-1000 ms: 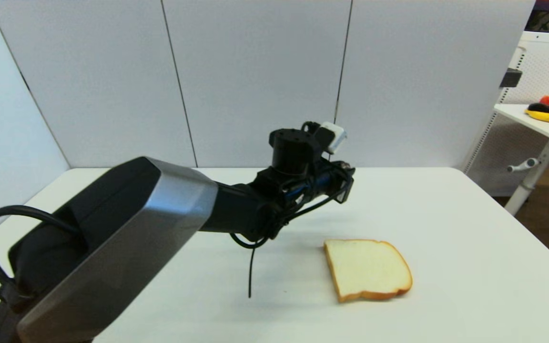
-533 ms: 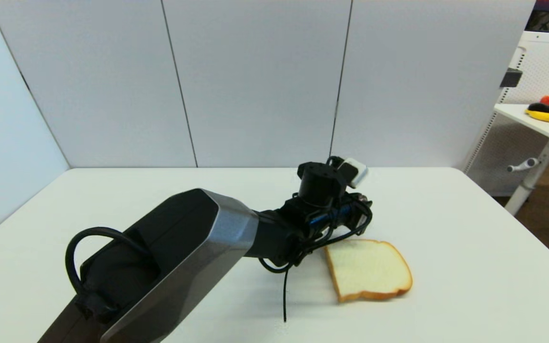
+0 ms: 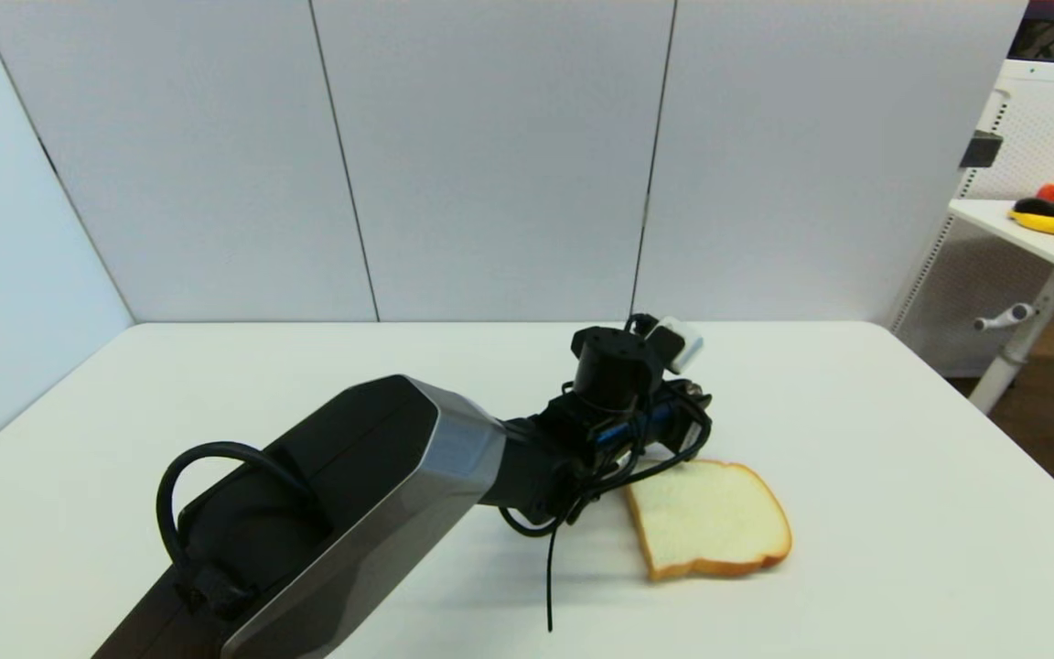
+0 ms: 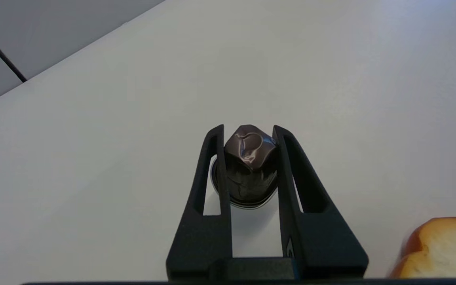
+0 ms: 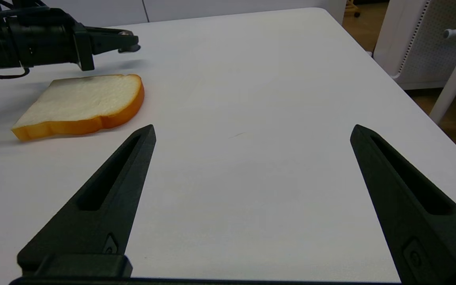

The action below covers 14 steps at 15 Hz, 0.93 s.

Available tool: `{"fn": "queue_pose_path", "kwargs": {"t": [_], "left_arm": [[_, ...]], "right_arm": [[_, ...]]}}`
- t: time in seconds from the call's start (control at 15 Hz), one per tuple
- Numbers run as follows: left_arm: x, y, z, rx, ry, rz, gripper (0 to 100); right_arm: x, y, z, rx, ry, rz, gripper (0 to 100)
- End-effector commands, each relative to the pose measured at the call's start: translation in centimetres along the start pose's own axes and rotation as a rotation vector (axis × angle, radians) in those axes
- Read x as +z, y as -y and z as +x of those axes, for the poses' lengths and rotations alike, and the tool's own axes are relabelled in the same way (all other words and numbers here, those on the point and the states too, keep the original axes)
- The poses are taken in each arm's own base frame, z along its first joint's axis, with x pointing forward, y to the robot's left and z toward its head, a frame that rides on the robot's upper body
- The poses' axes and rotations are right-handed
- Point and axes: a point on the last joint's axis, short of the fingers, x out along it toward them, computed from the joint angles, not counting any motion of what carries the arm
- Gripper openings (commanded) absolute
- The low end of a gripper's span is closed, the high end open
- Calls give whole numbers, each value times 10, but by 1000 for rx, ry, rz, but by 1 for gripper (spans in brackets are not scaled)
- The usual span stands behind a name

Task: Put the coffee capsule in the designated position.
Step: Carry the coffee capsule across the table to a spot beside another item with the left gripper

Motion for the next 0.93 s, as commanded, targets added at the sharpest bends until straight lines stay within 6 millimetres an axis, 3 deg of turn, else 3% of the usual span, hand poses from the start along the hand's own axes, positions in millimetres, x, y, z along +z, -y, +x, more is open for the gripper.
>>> {"fn": "queue_pose_path", "kwargs": {"t": [0.07,0.47,0.53,0.8,0.93], "left_arm": [[-2,1,0,-1,-4,-2,0],[-3,-1,0,18,-10,-5,0],[-3,-2,-1,20,-10,-5,100],[-5,-7,-7,28,-32,-10,100],[12,-7,-18,30,-17,-3,100]], "right_arm": [[0,0,0,-2,-3,0,100],[0,0,0,1,-3,0,100],[-1,0,0,1,-5,0,100],[-1,0,0,0,-5,0,100],[0,0,0,1,-3,0,100]]}}
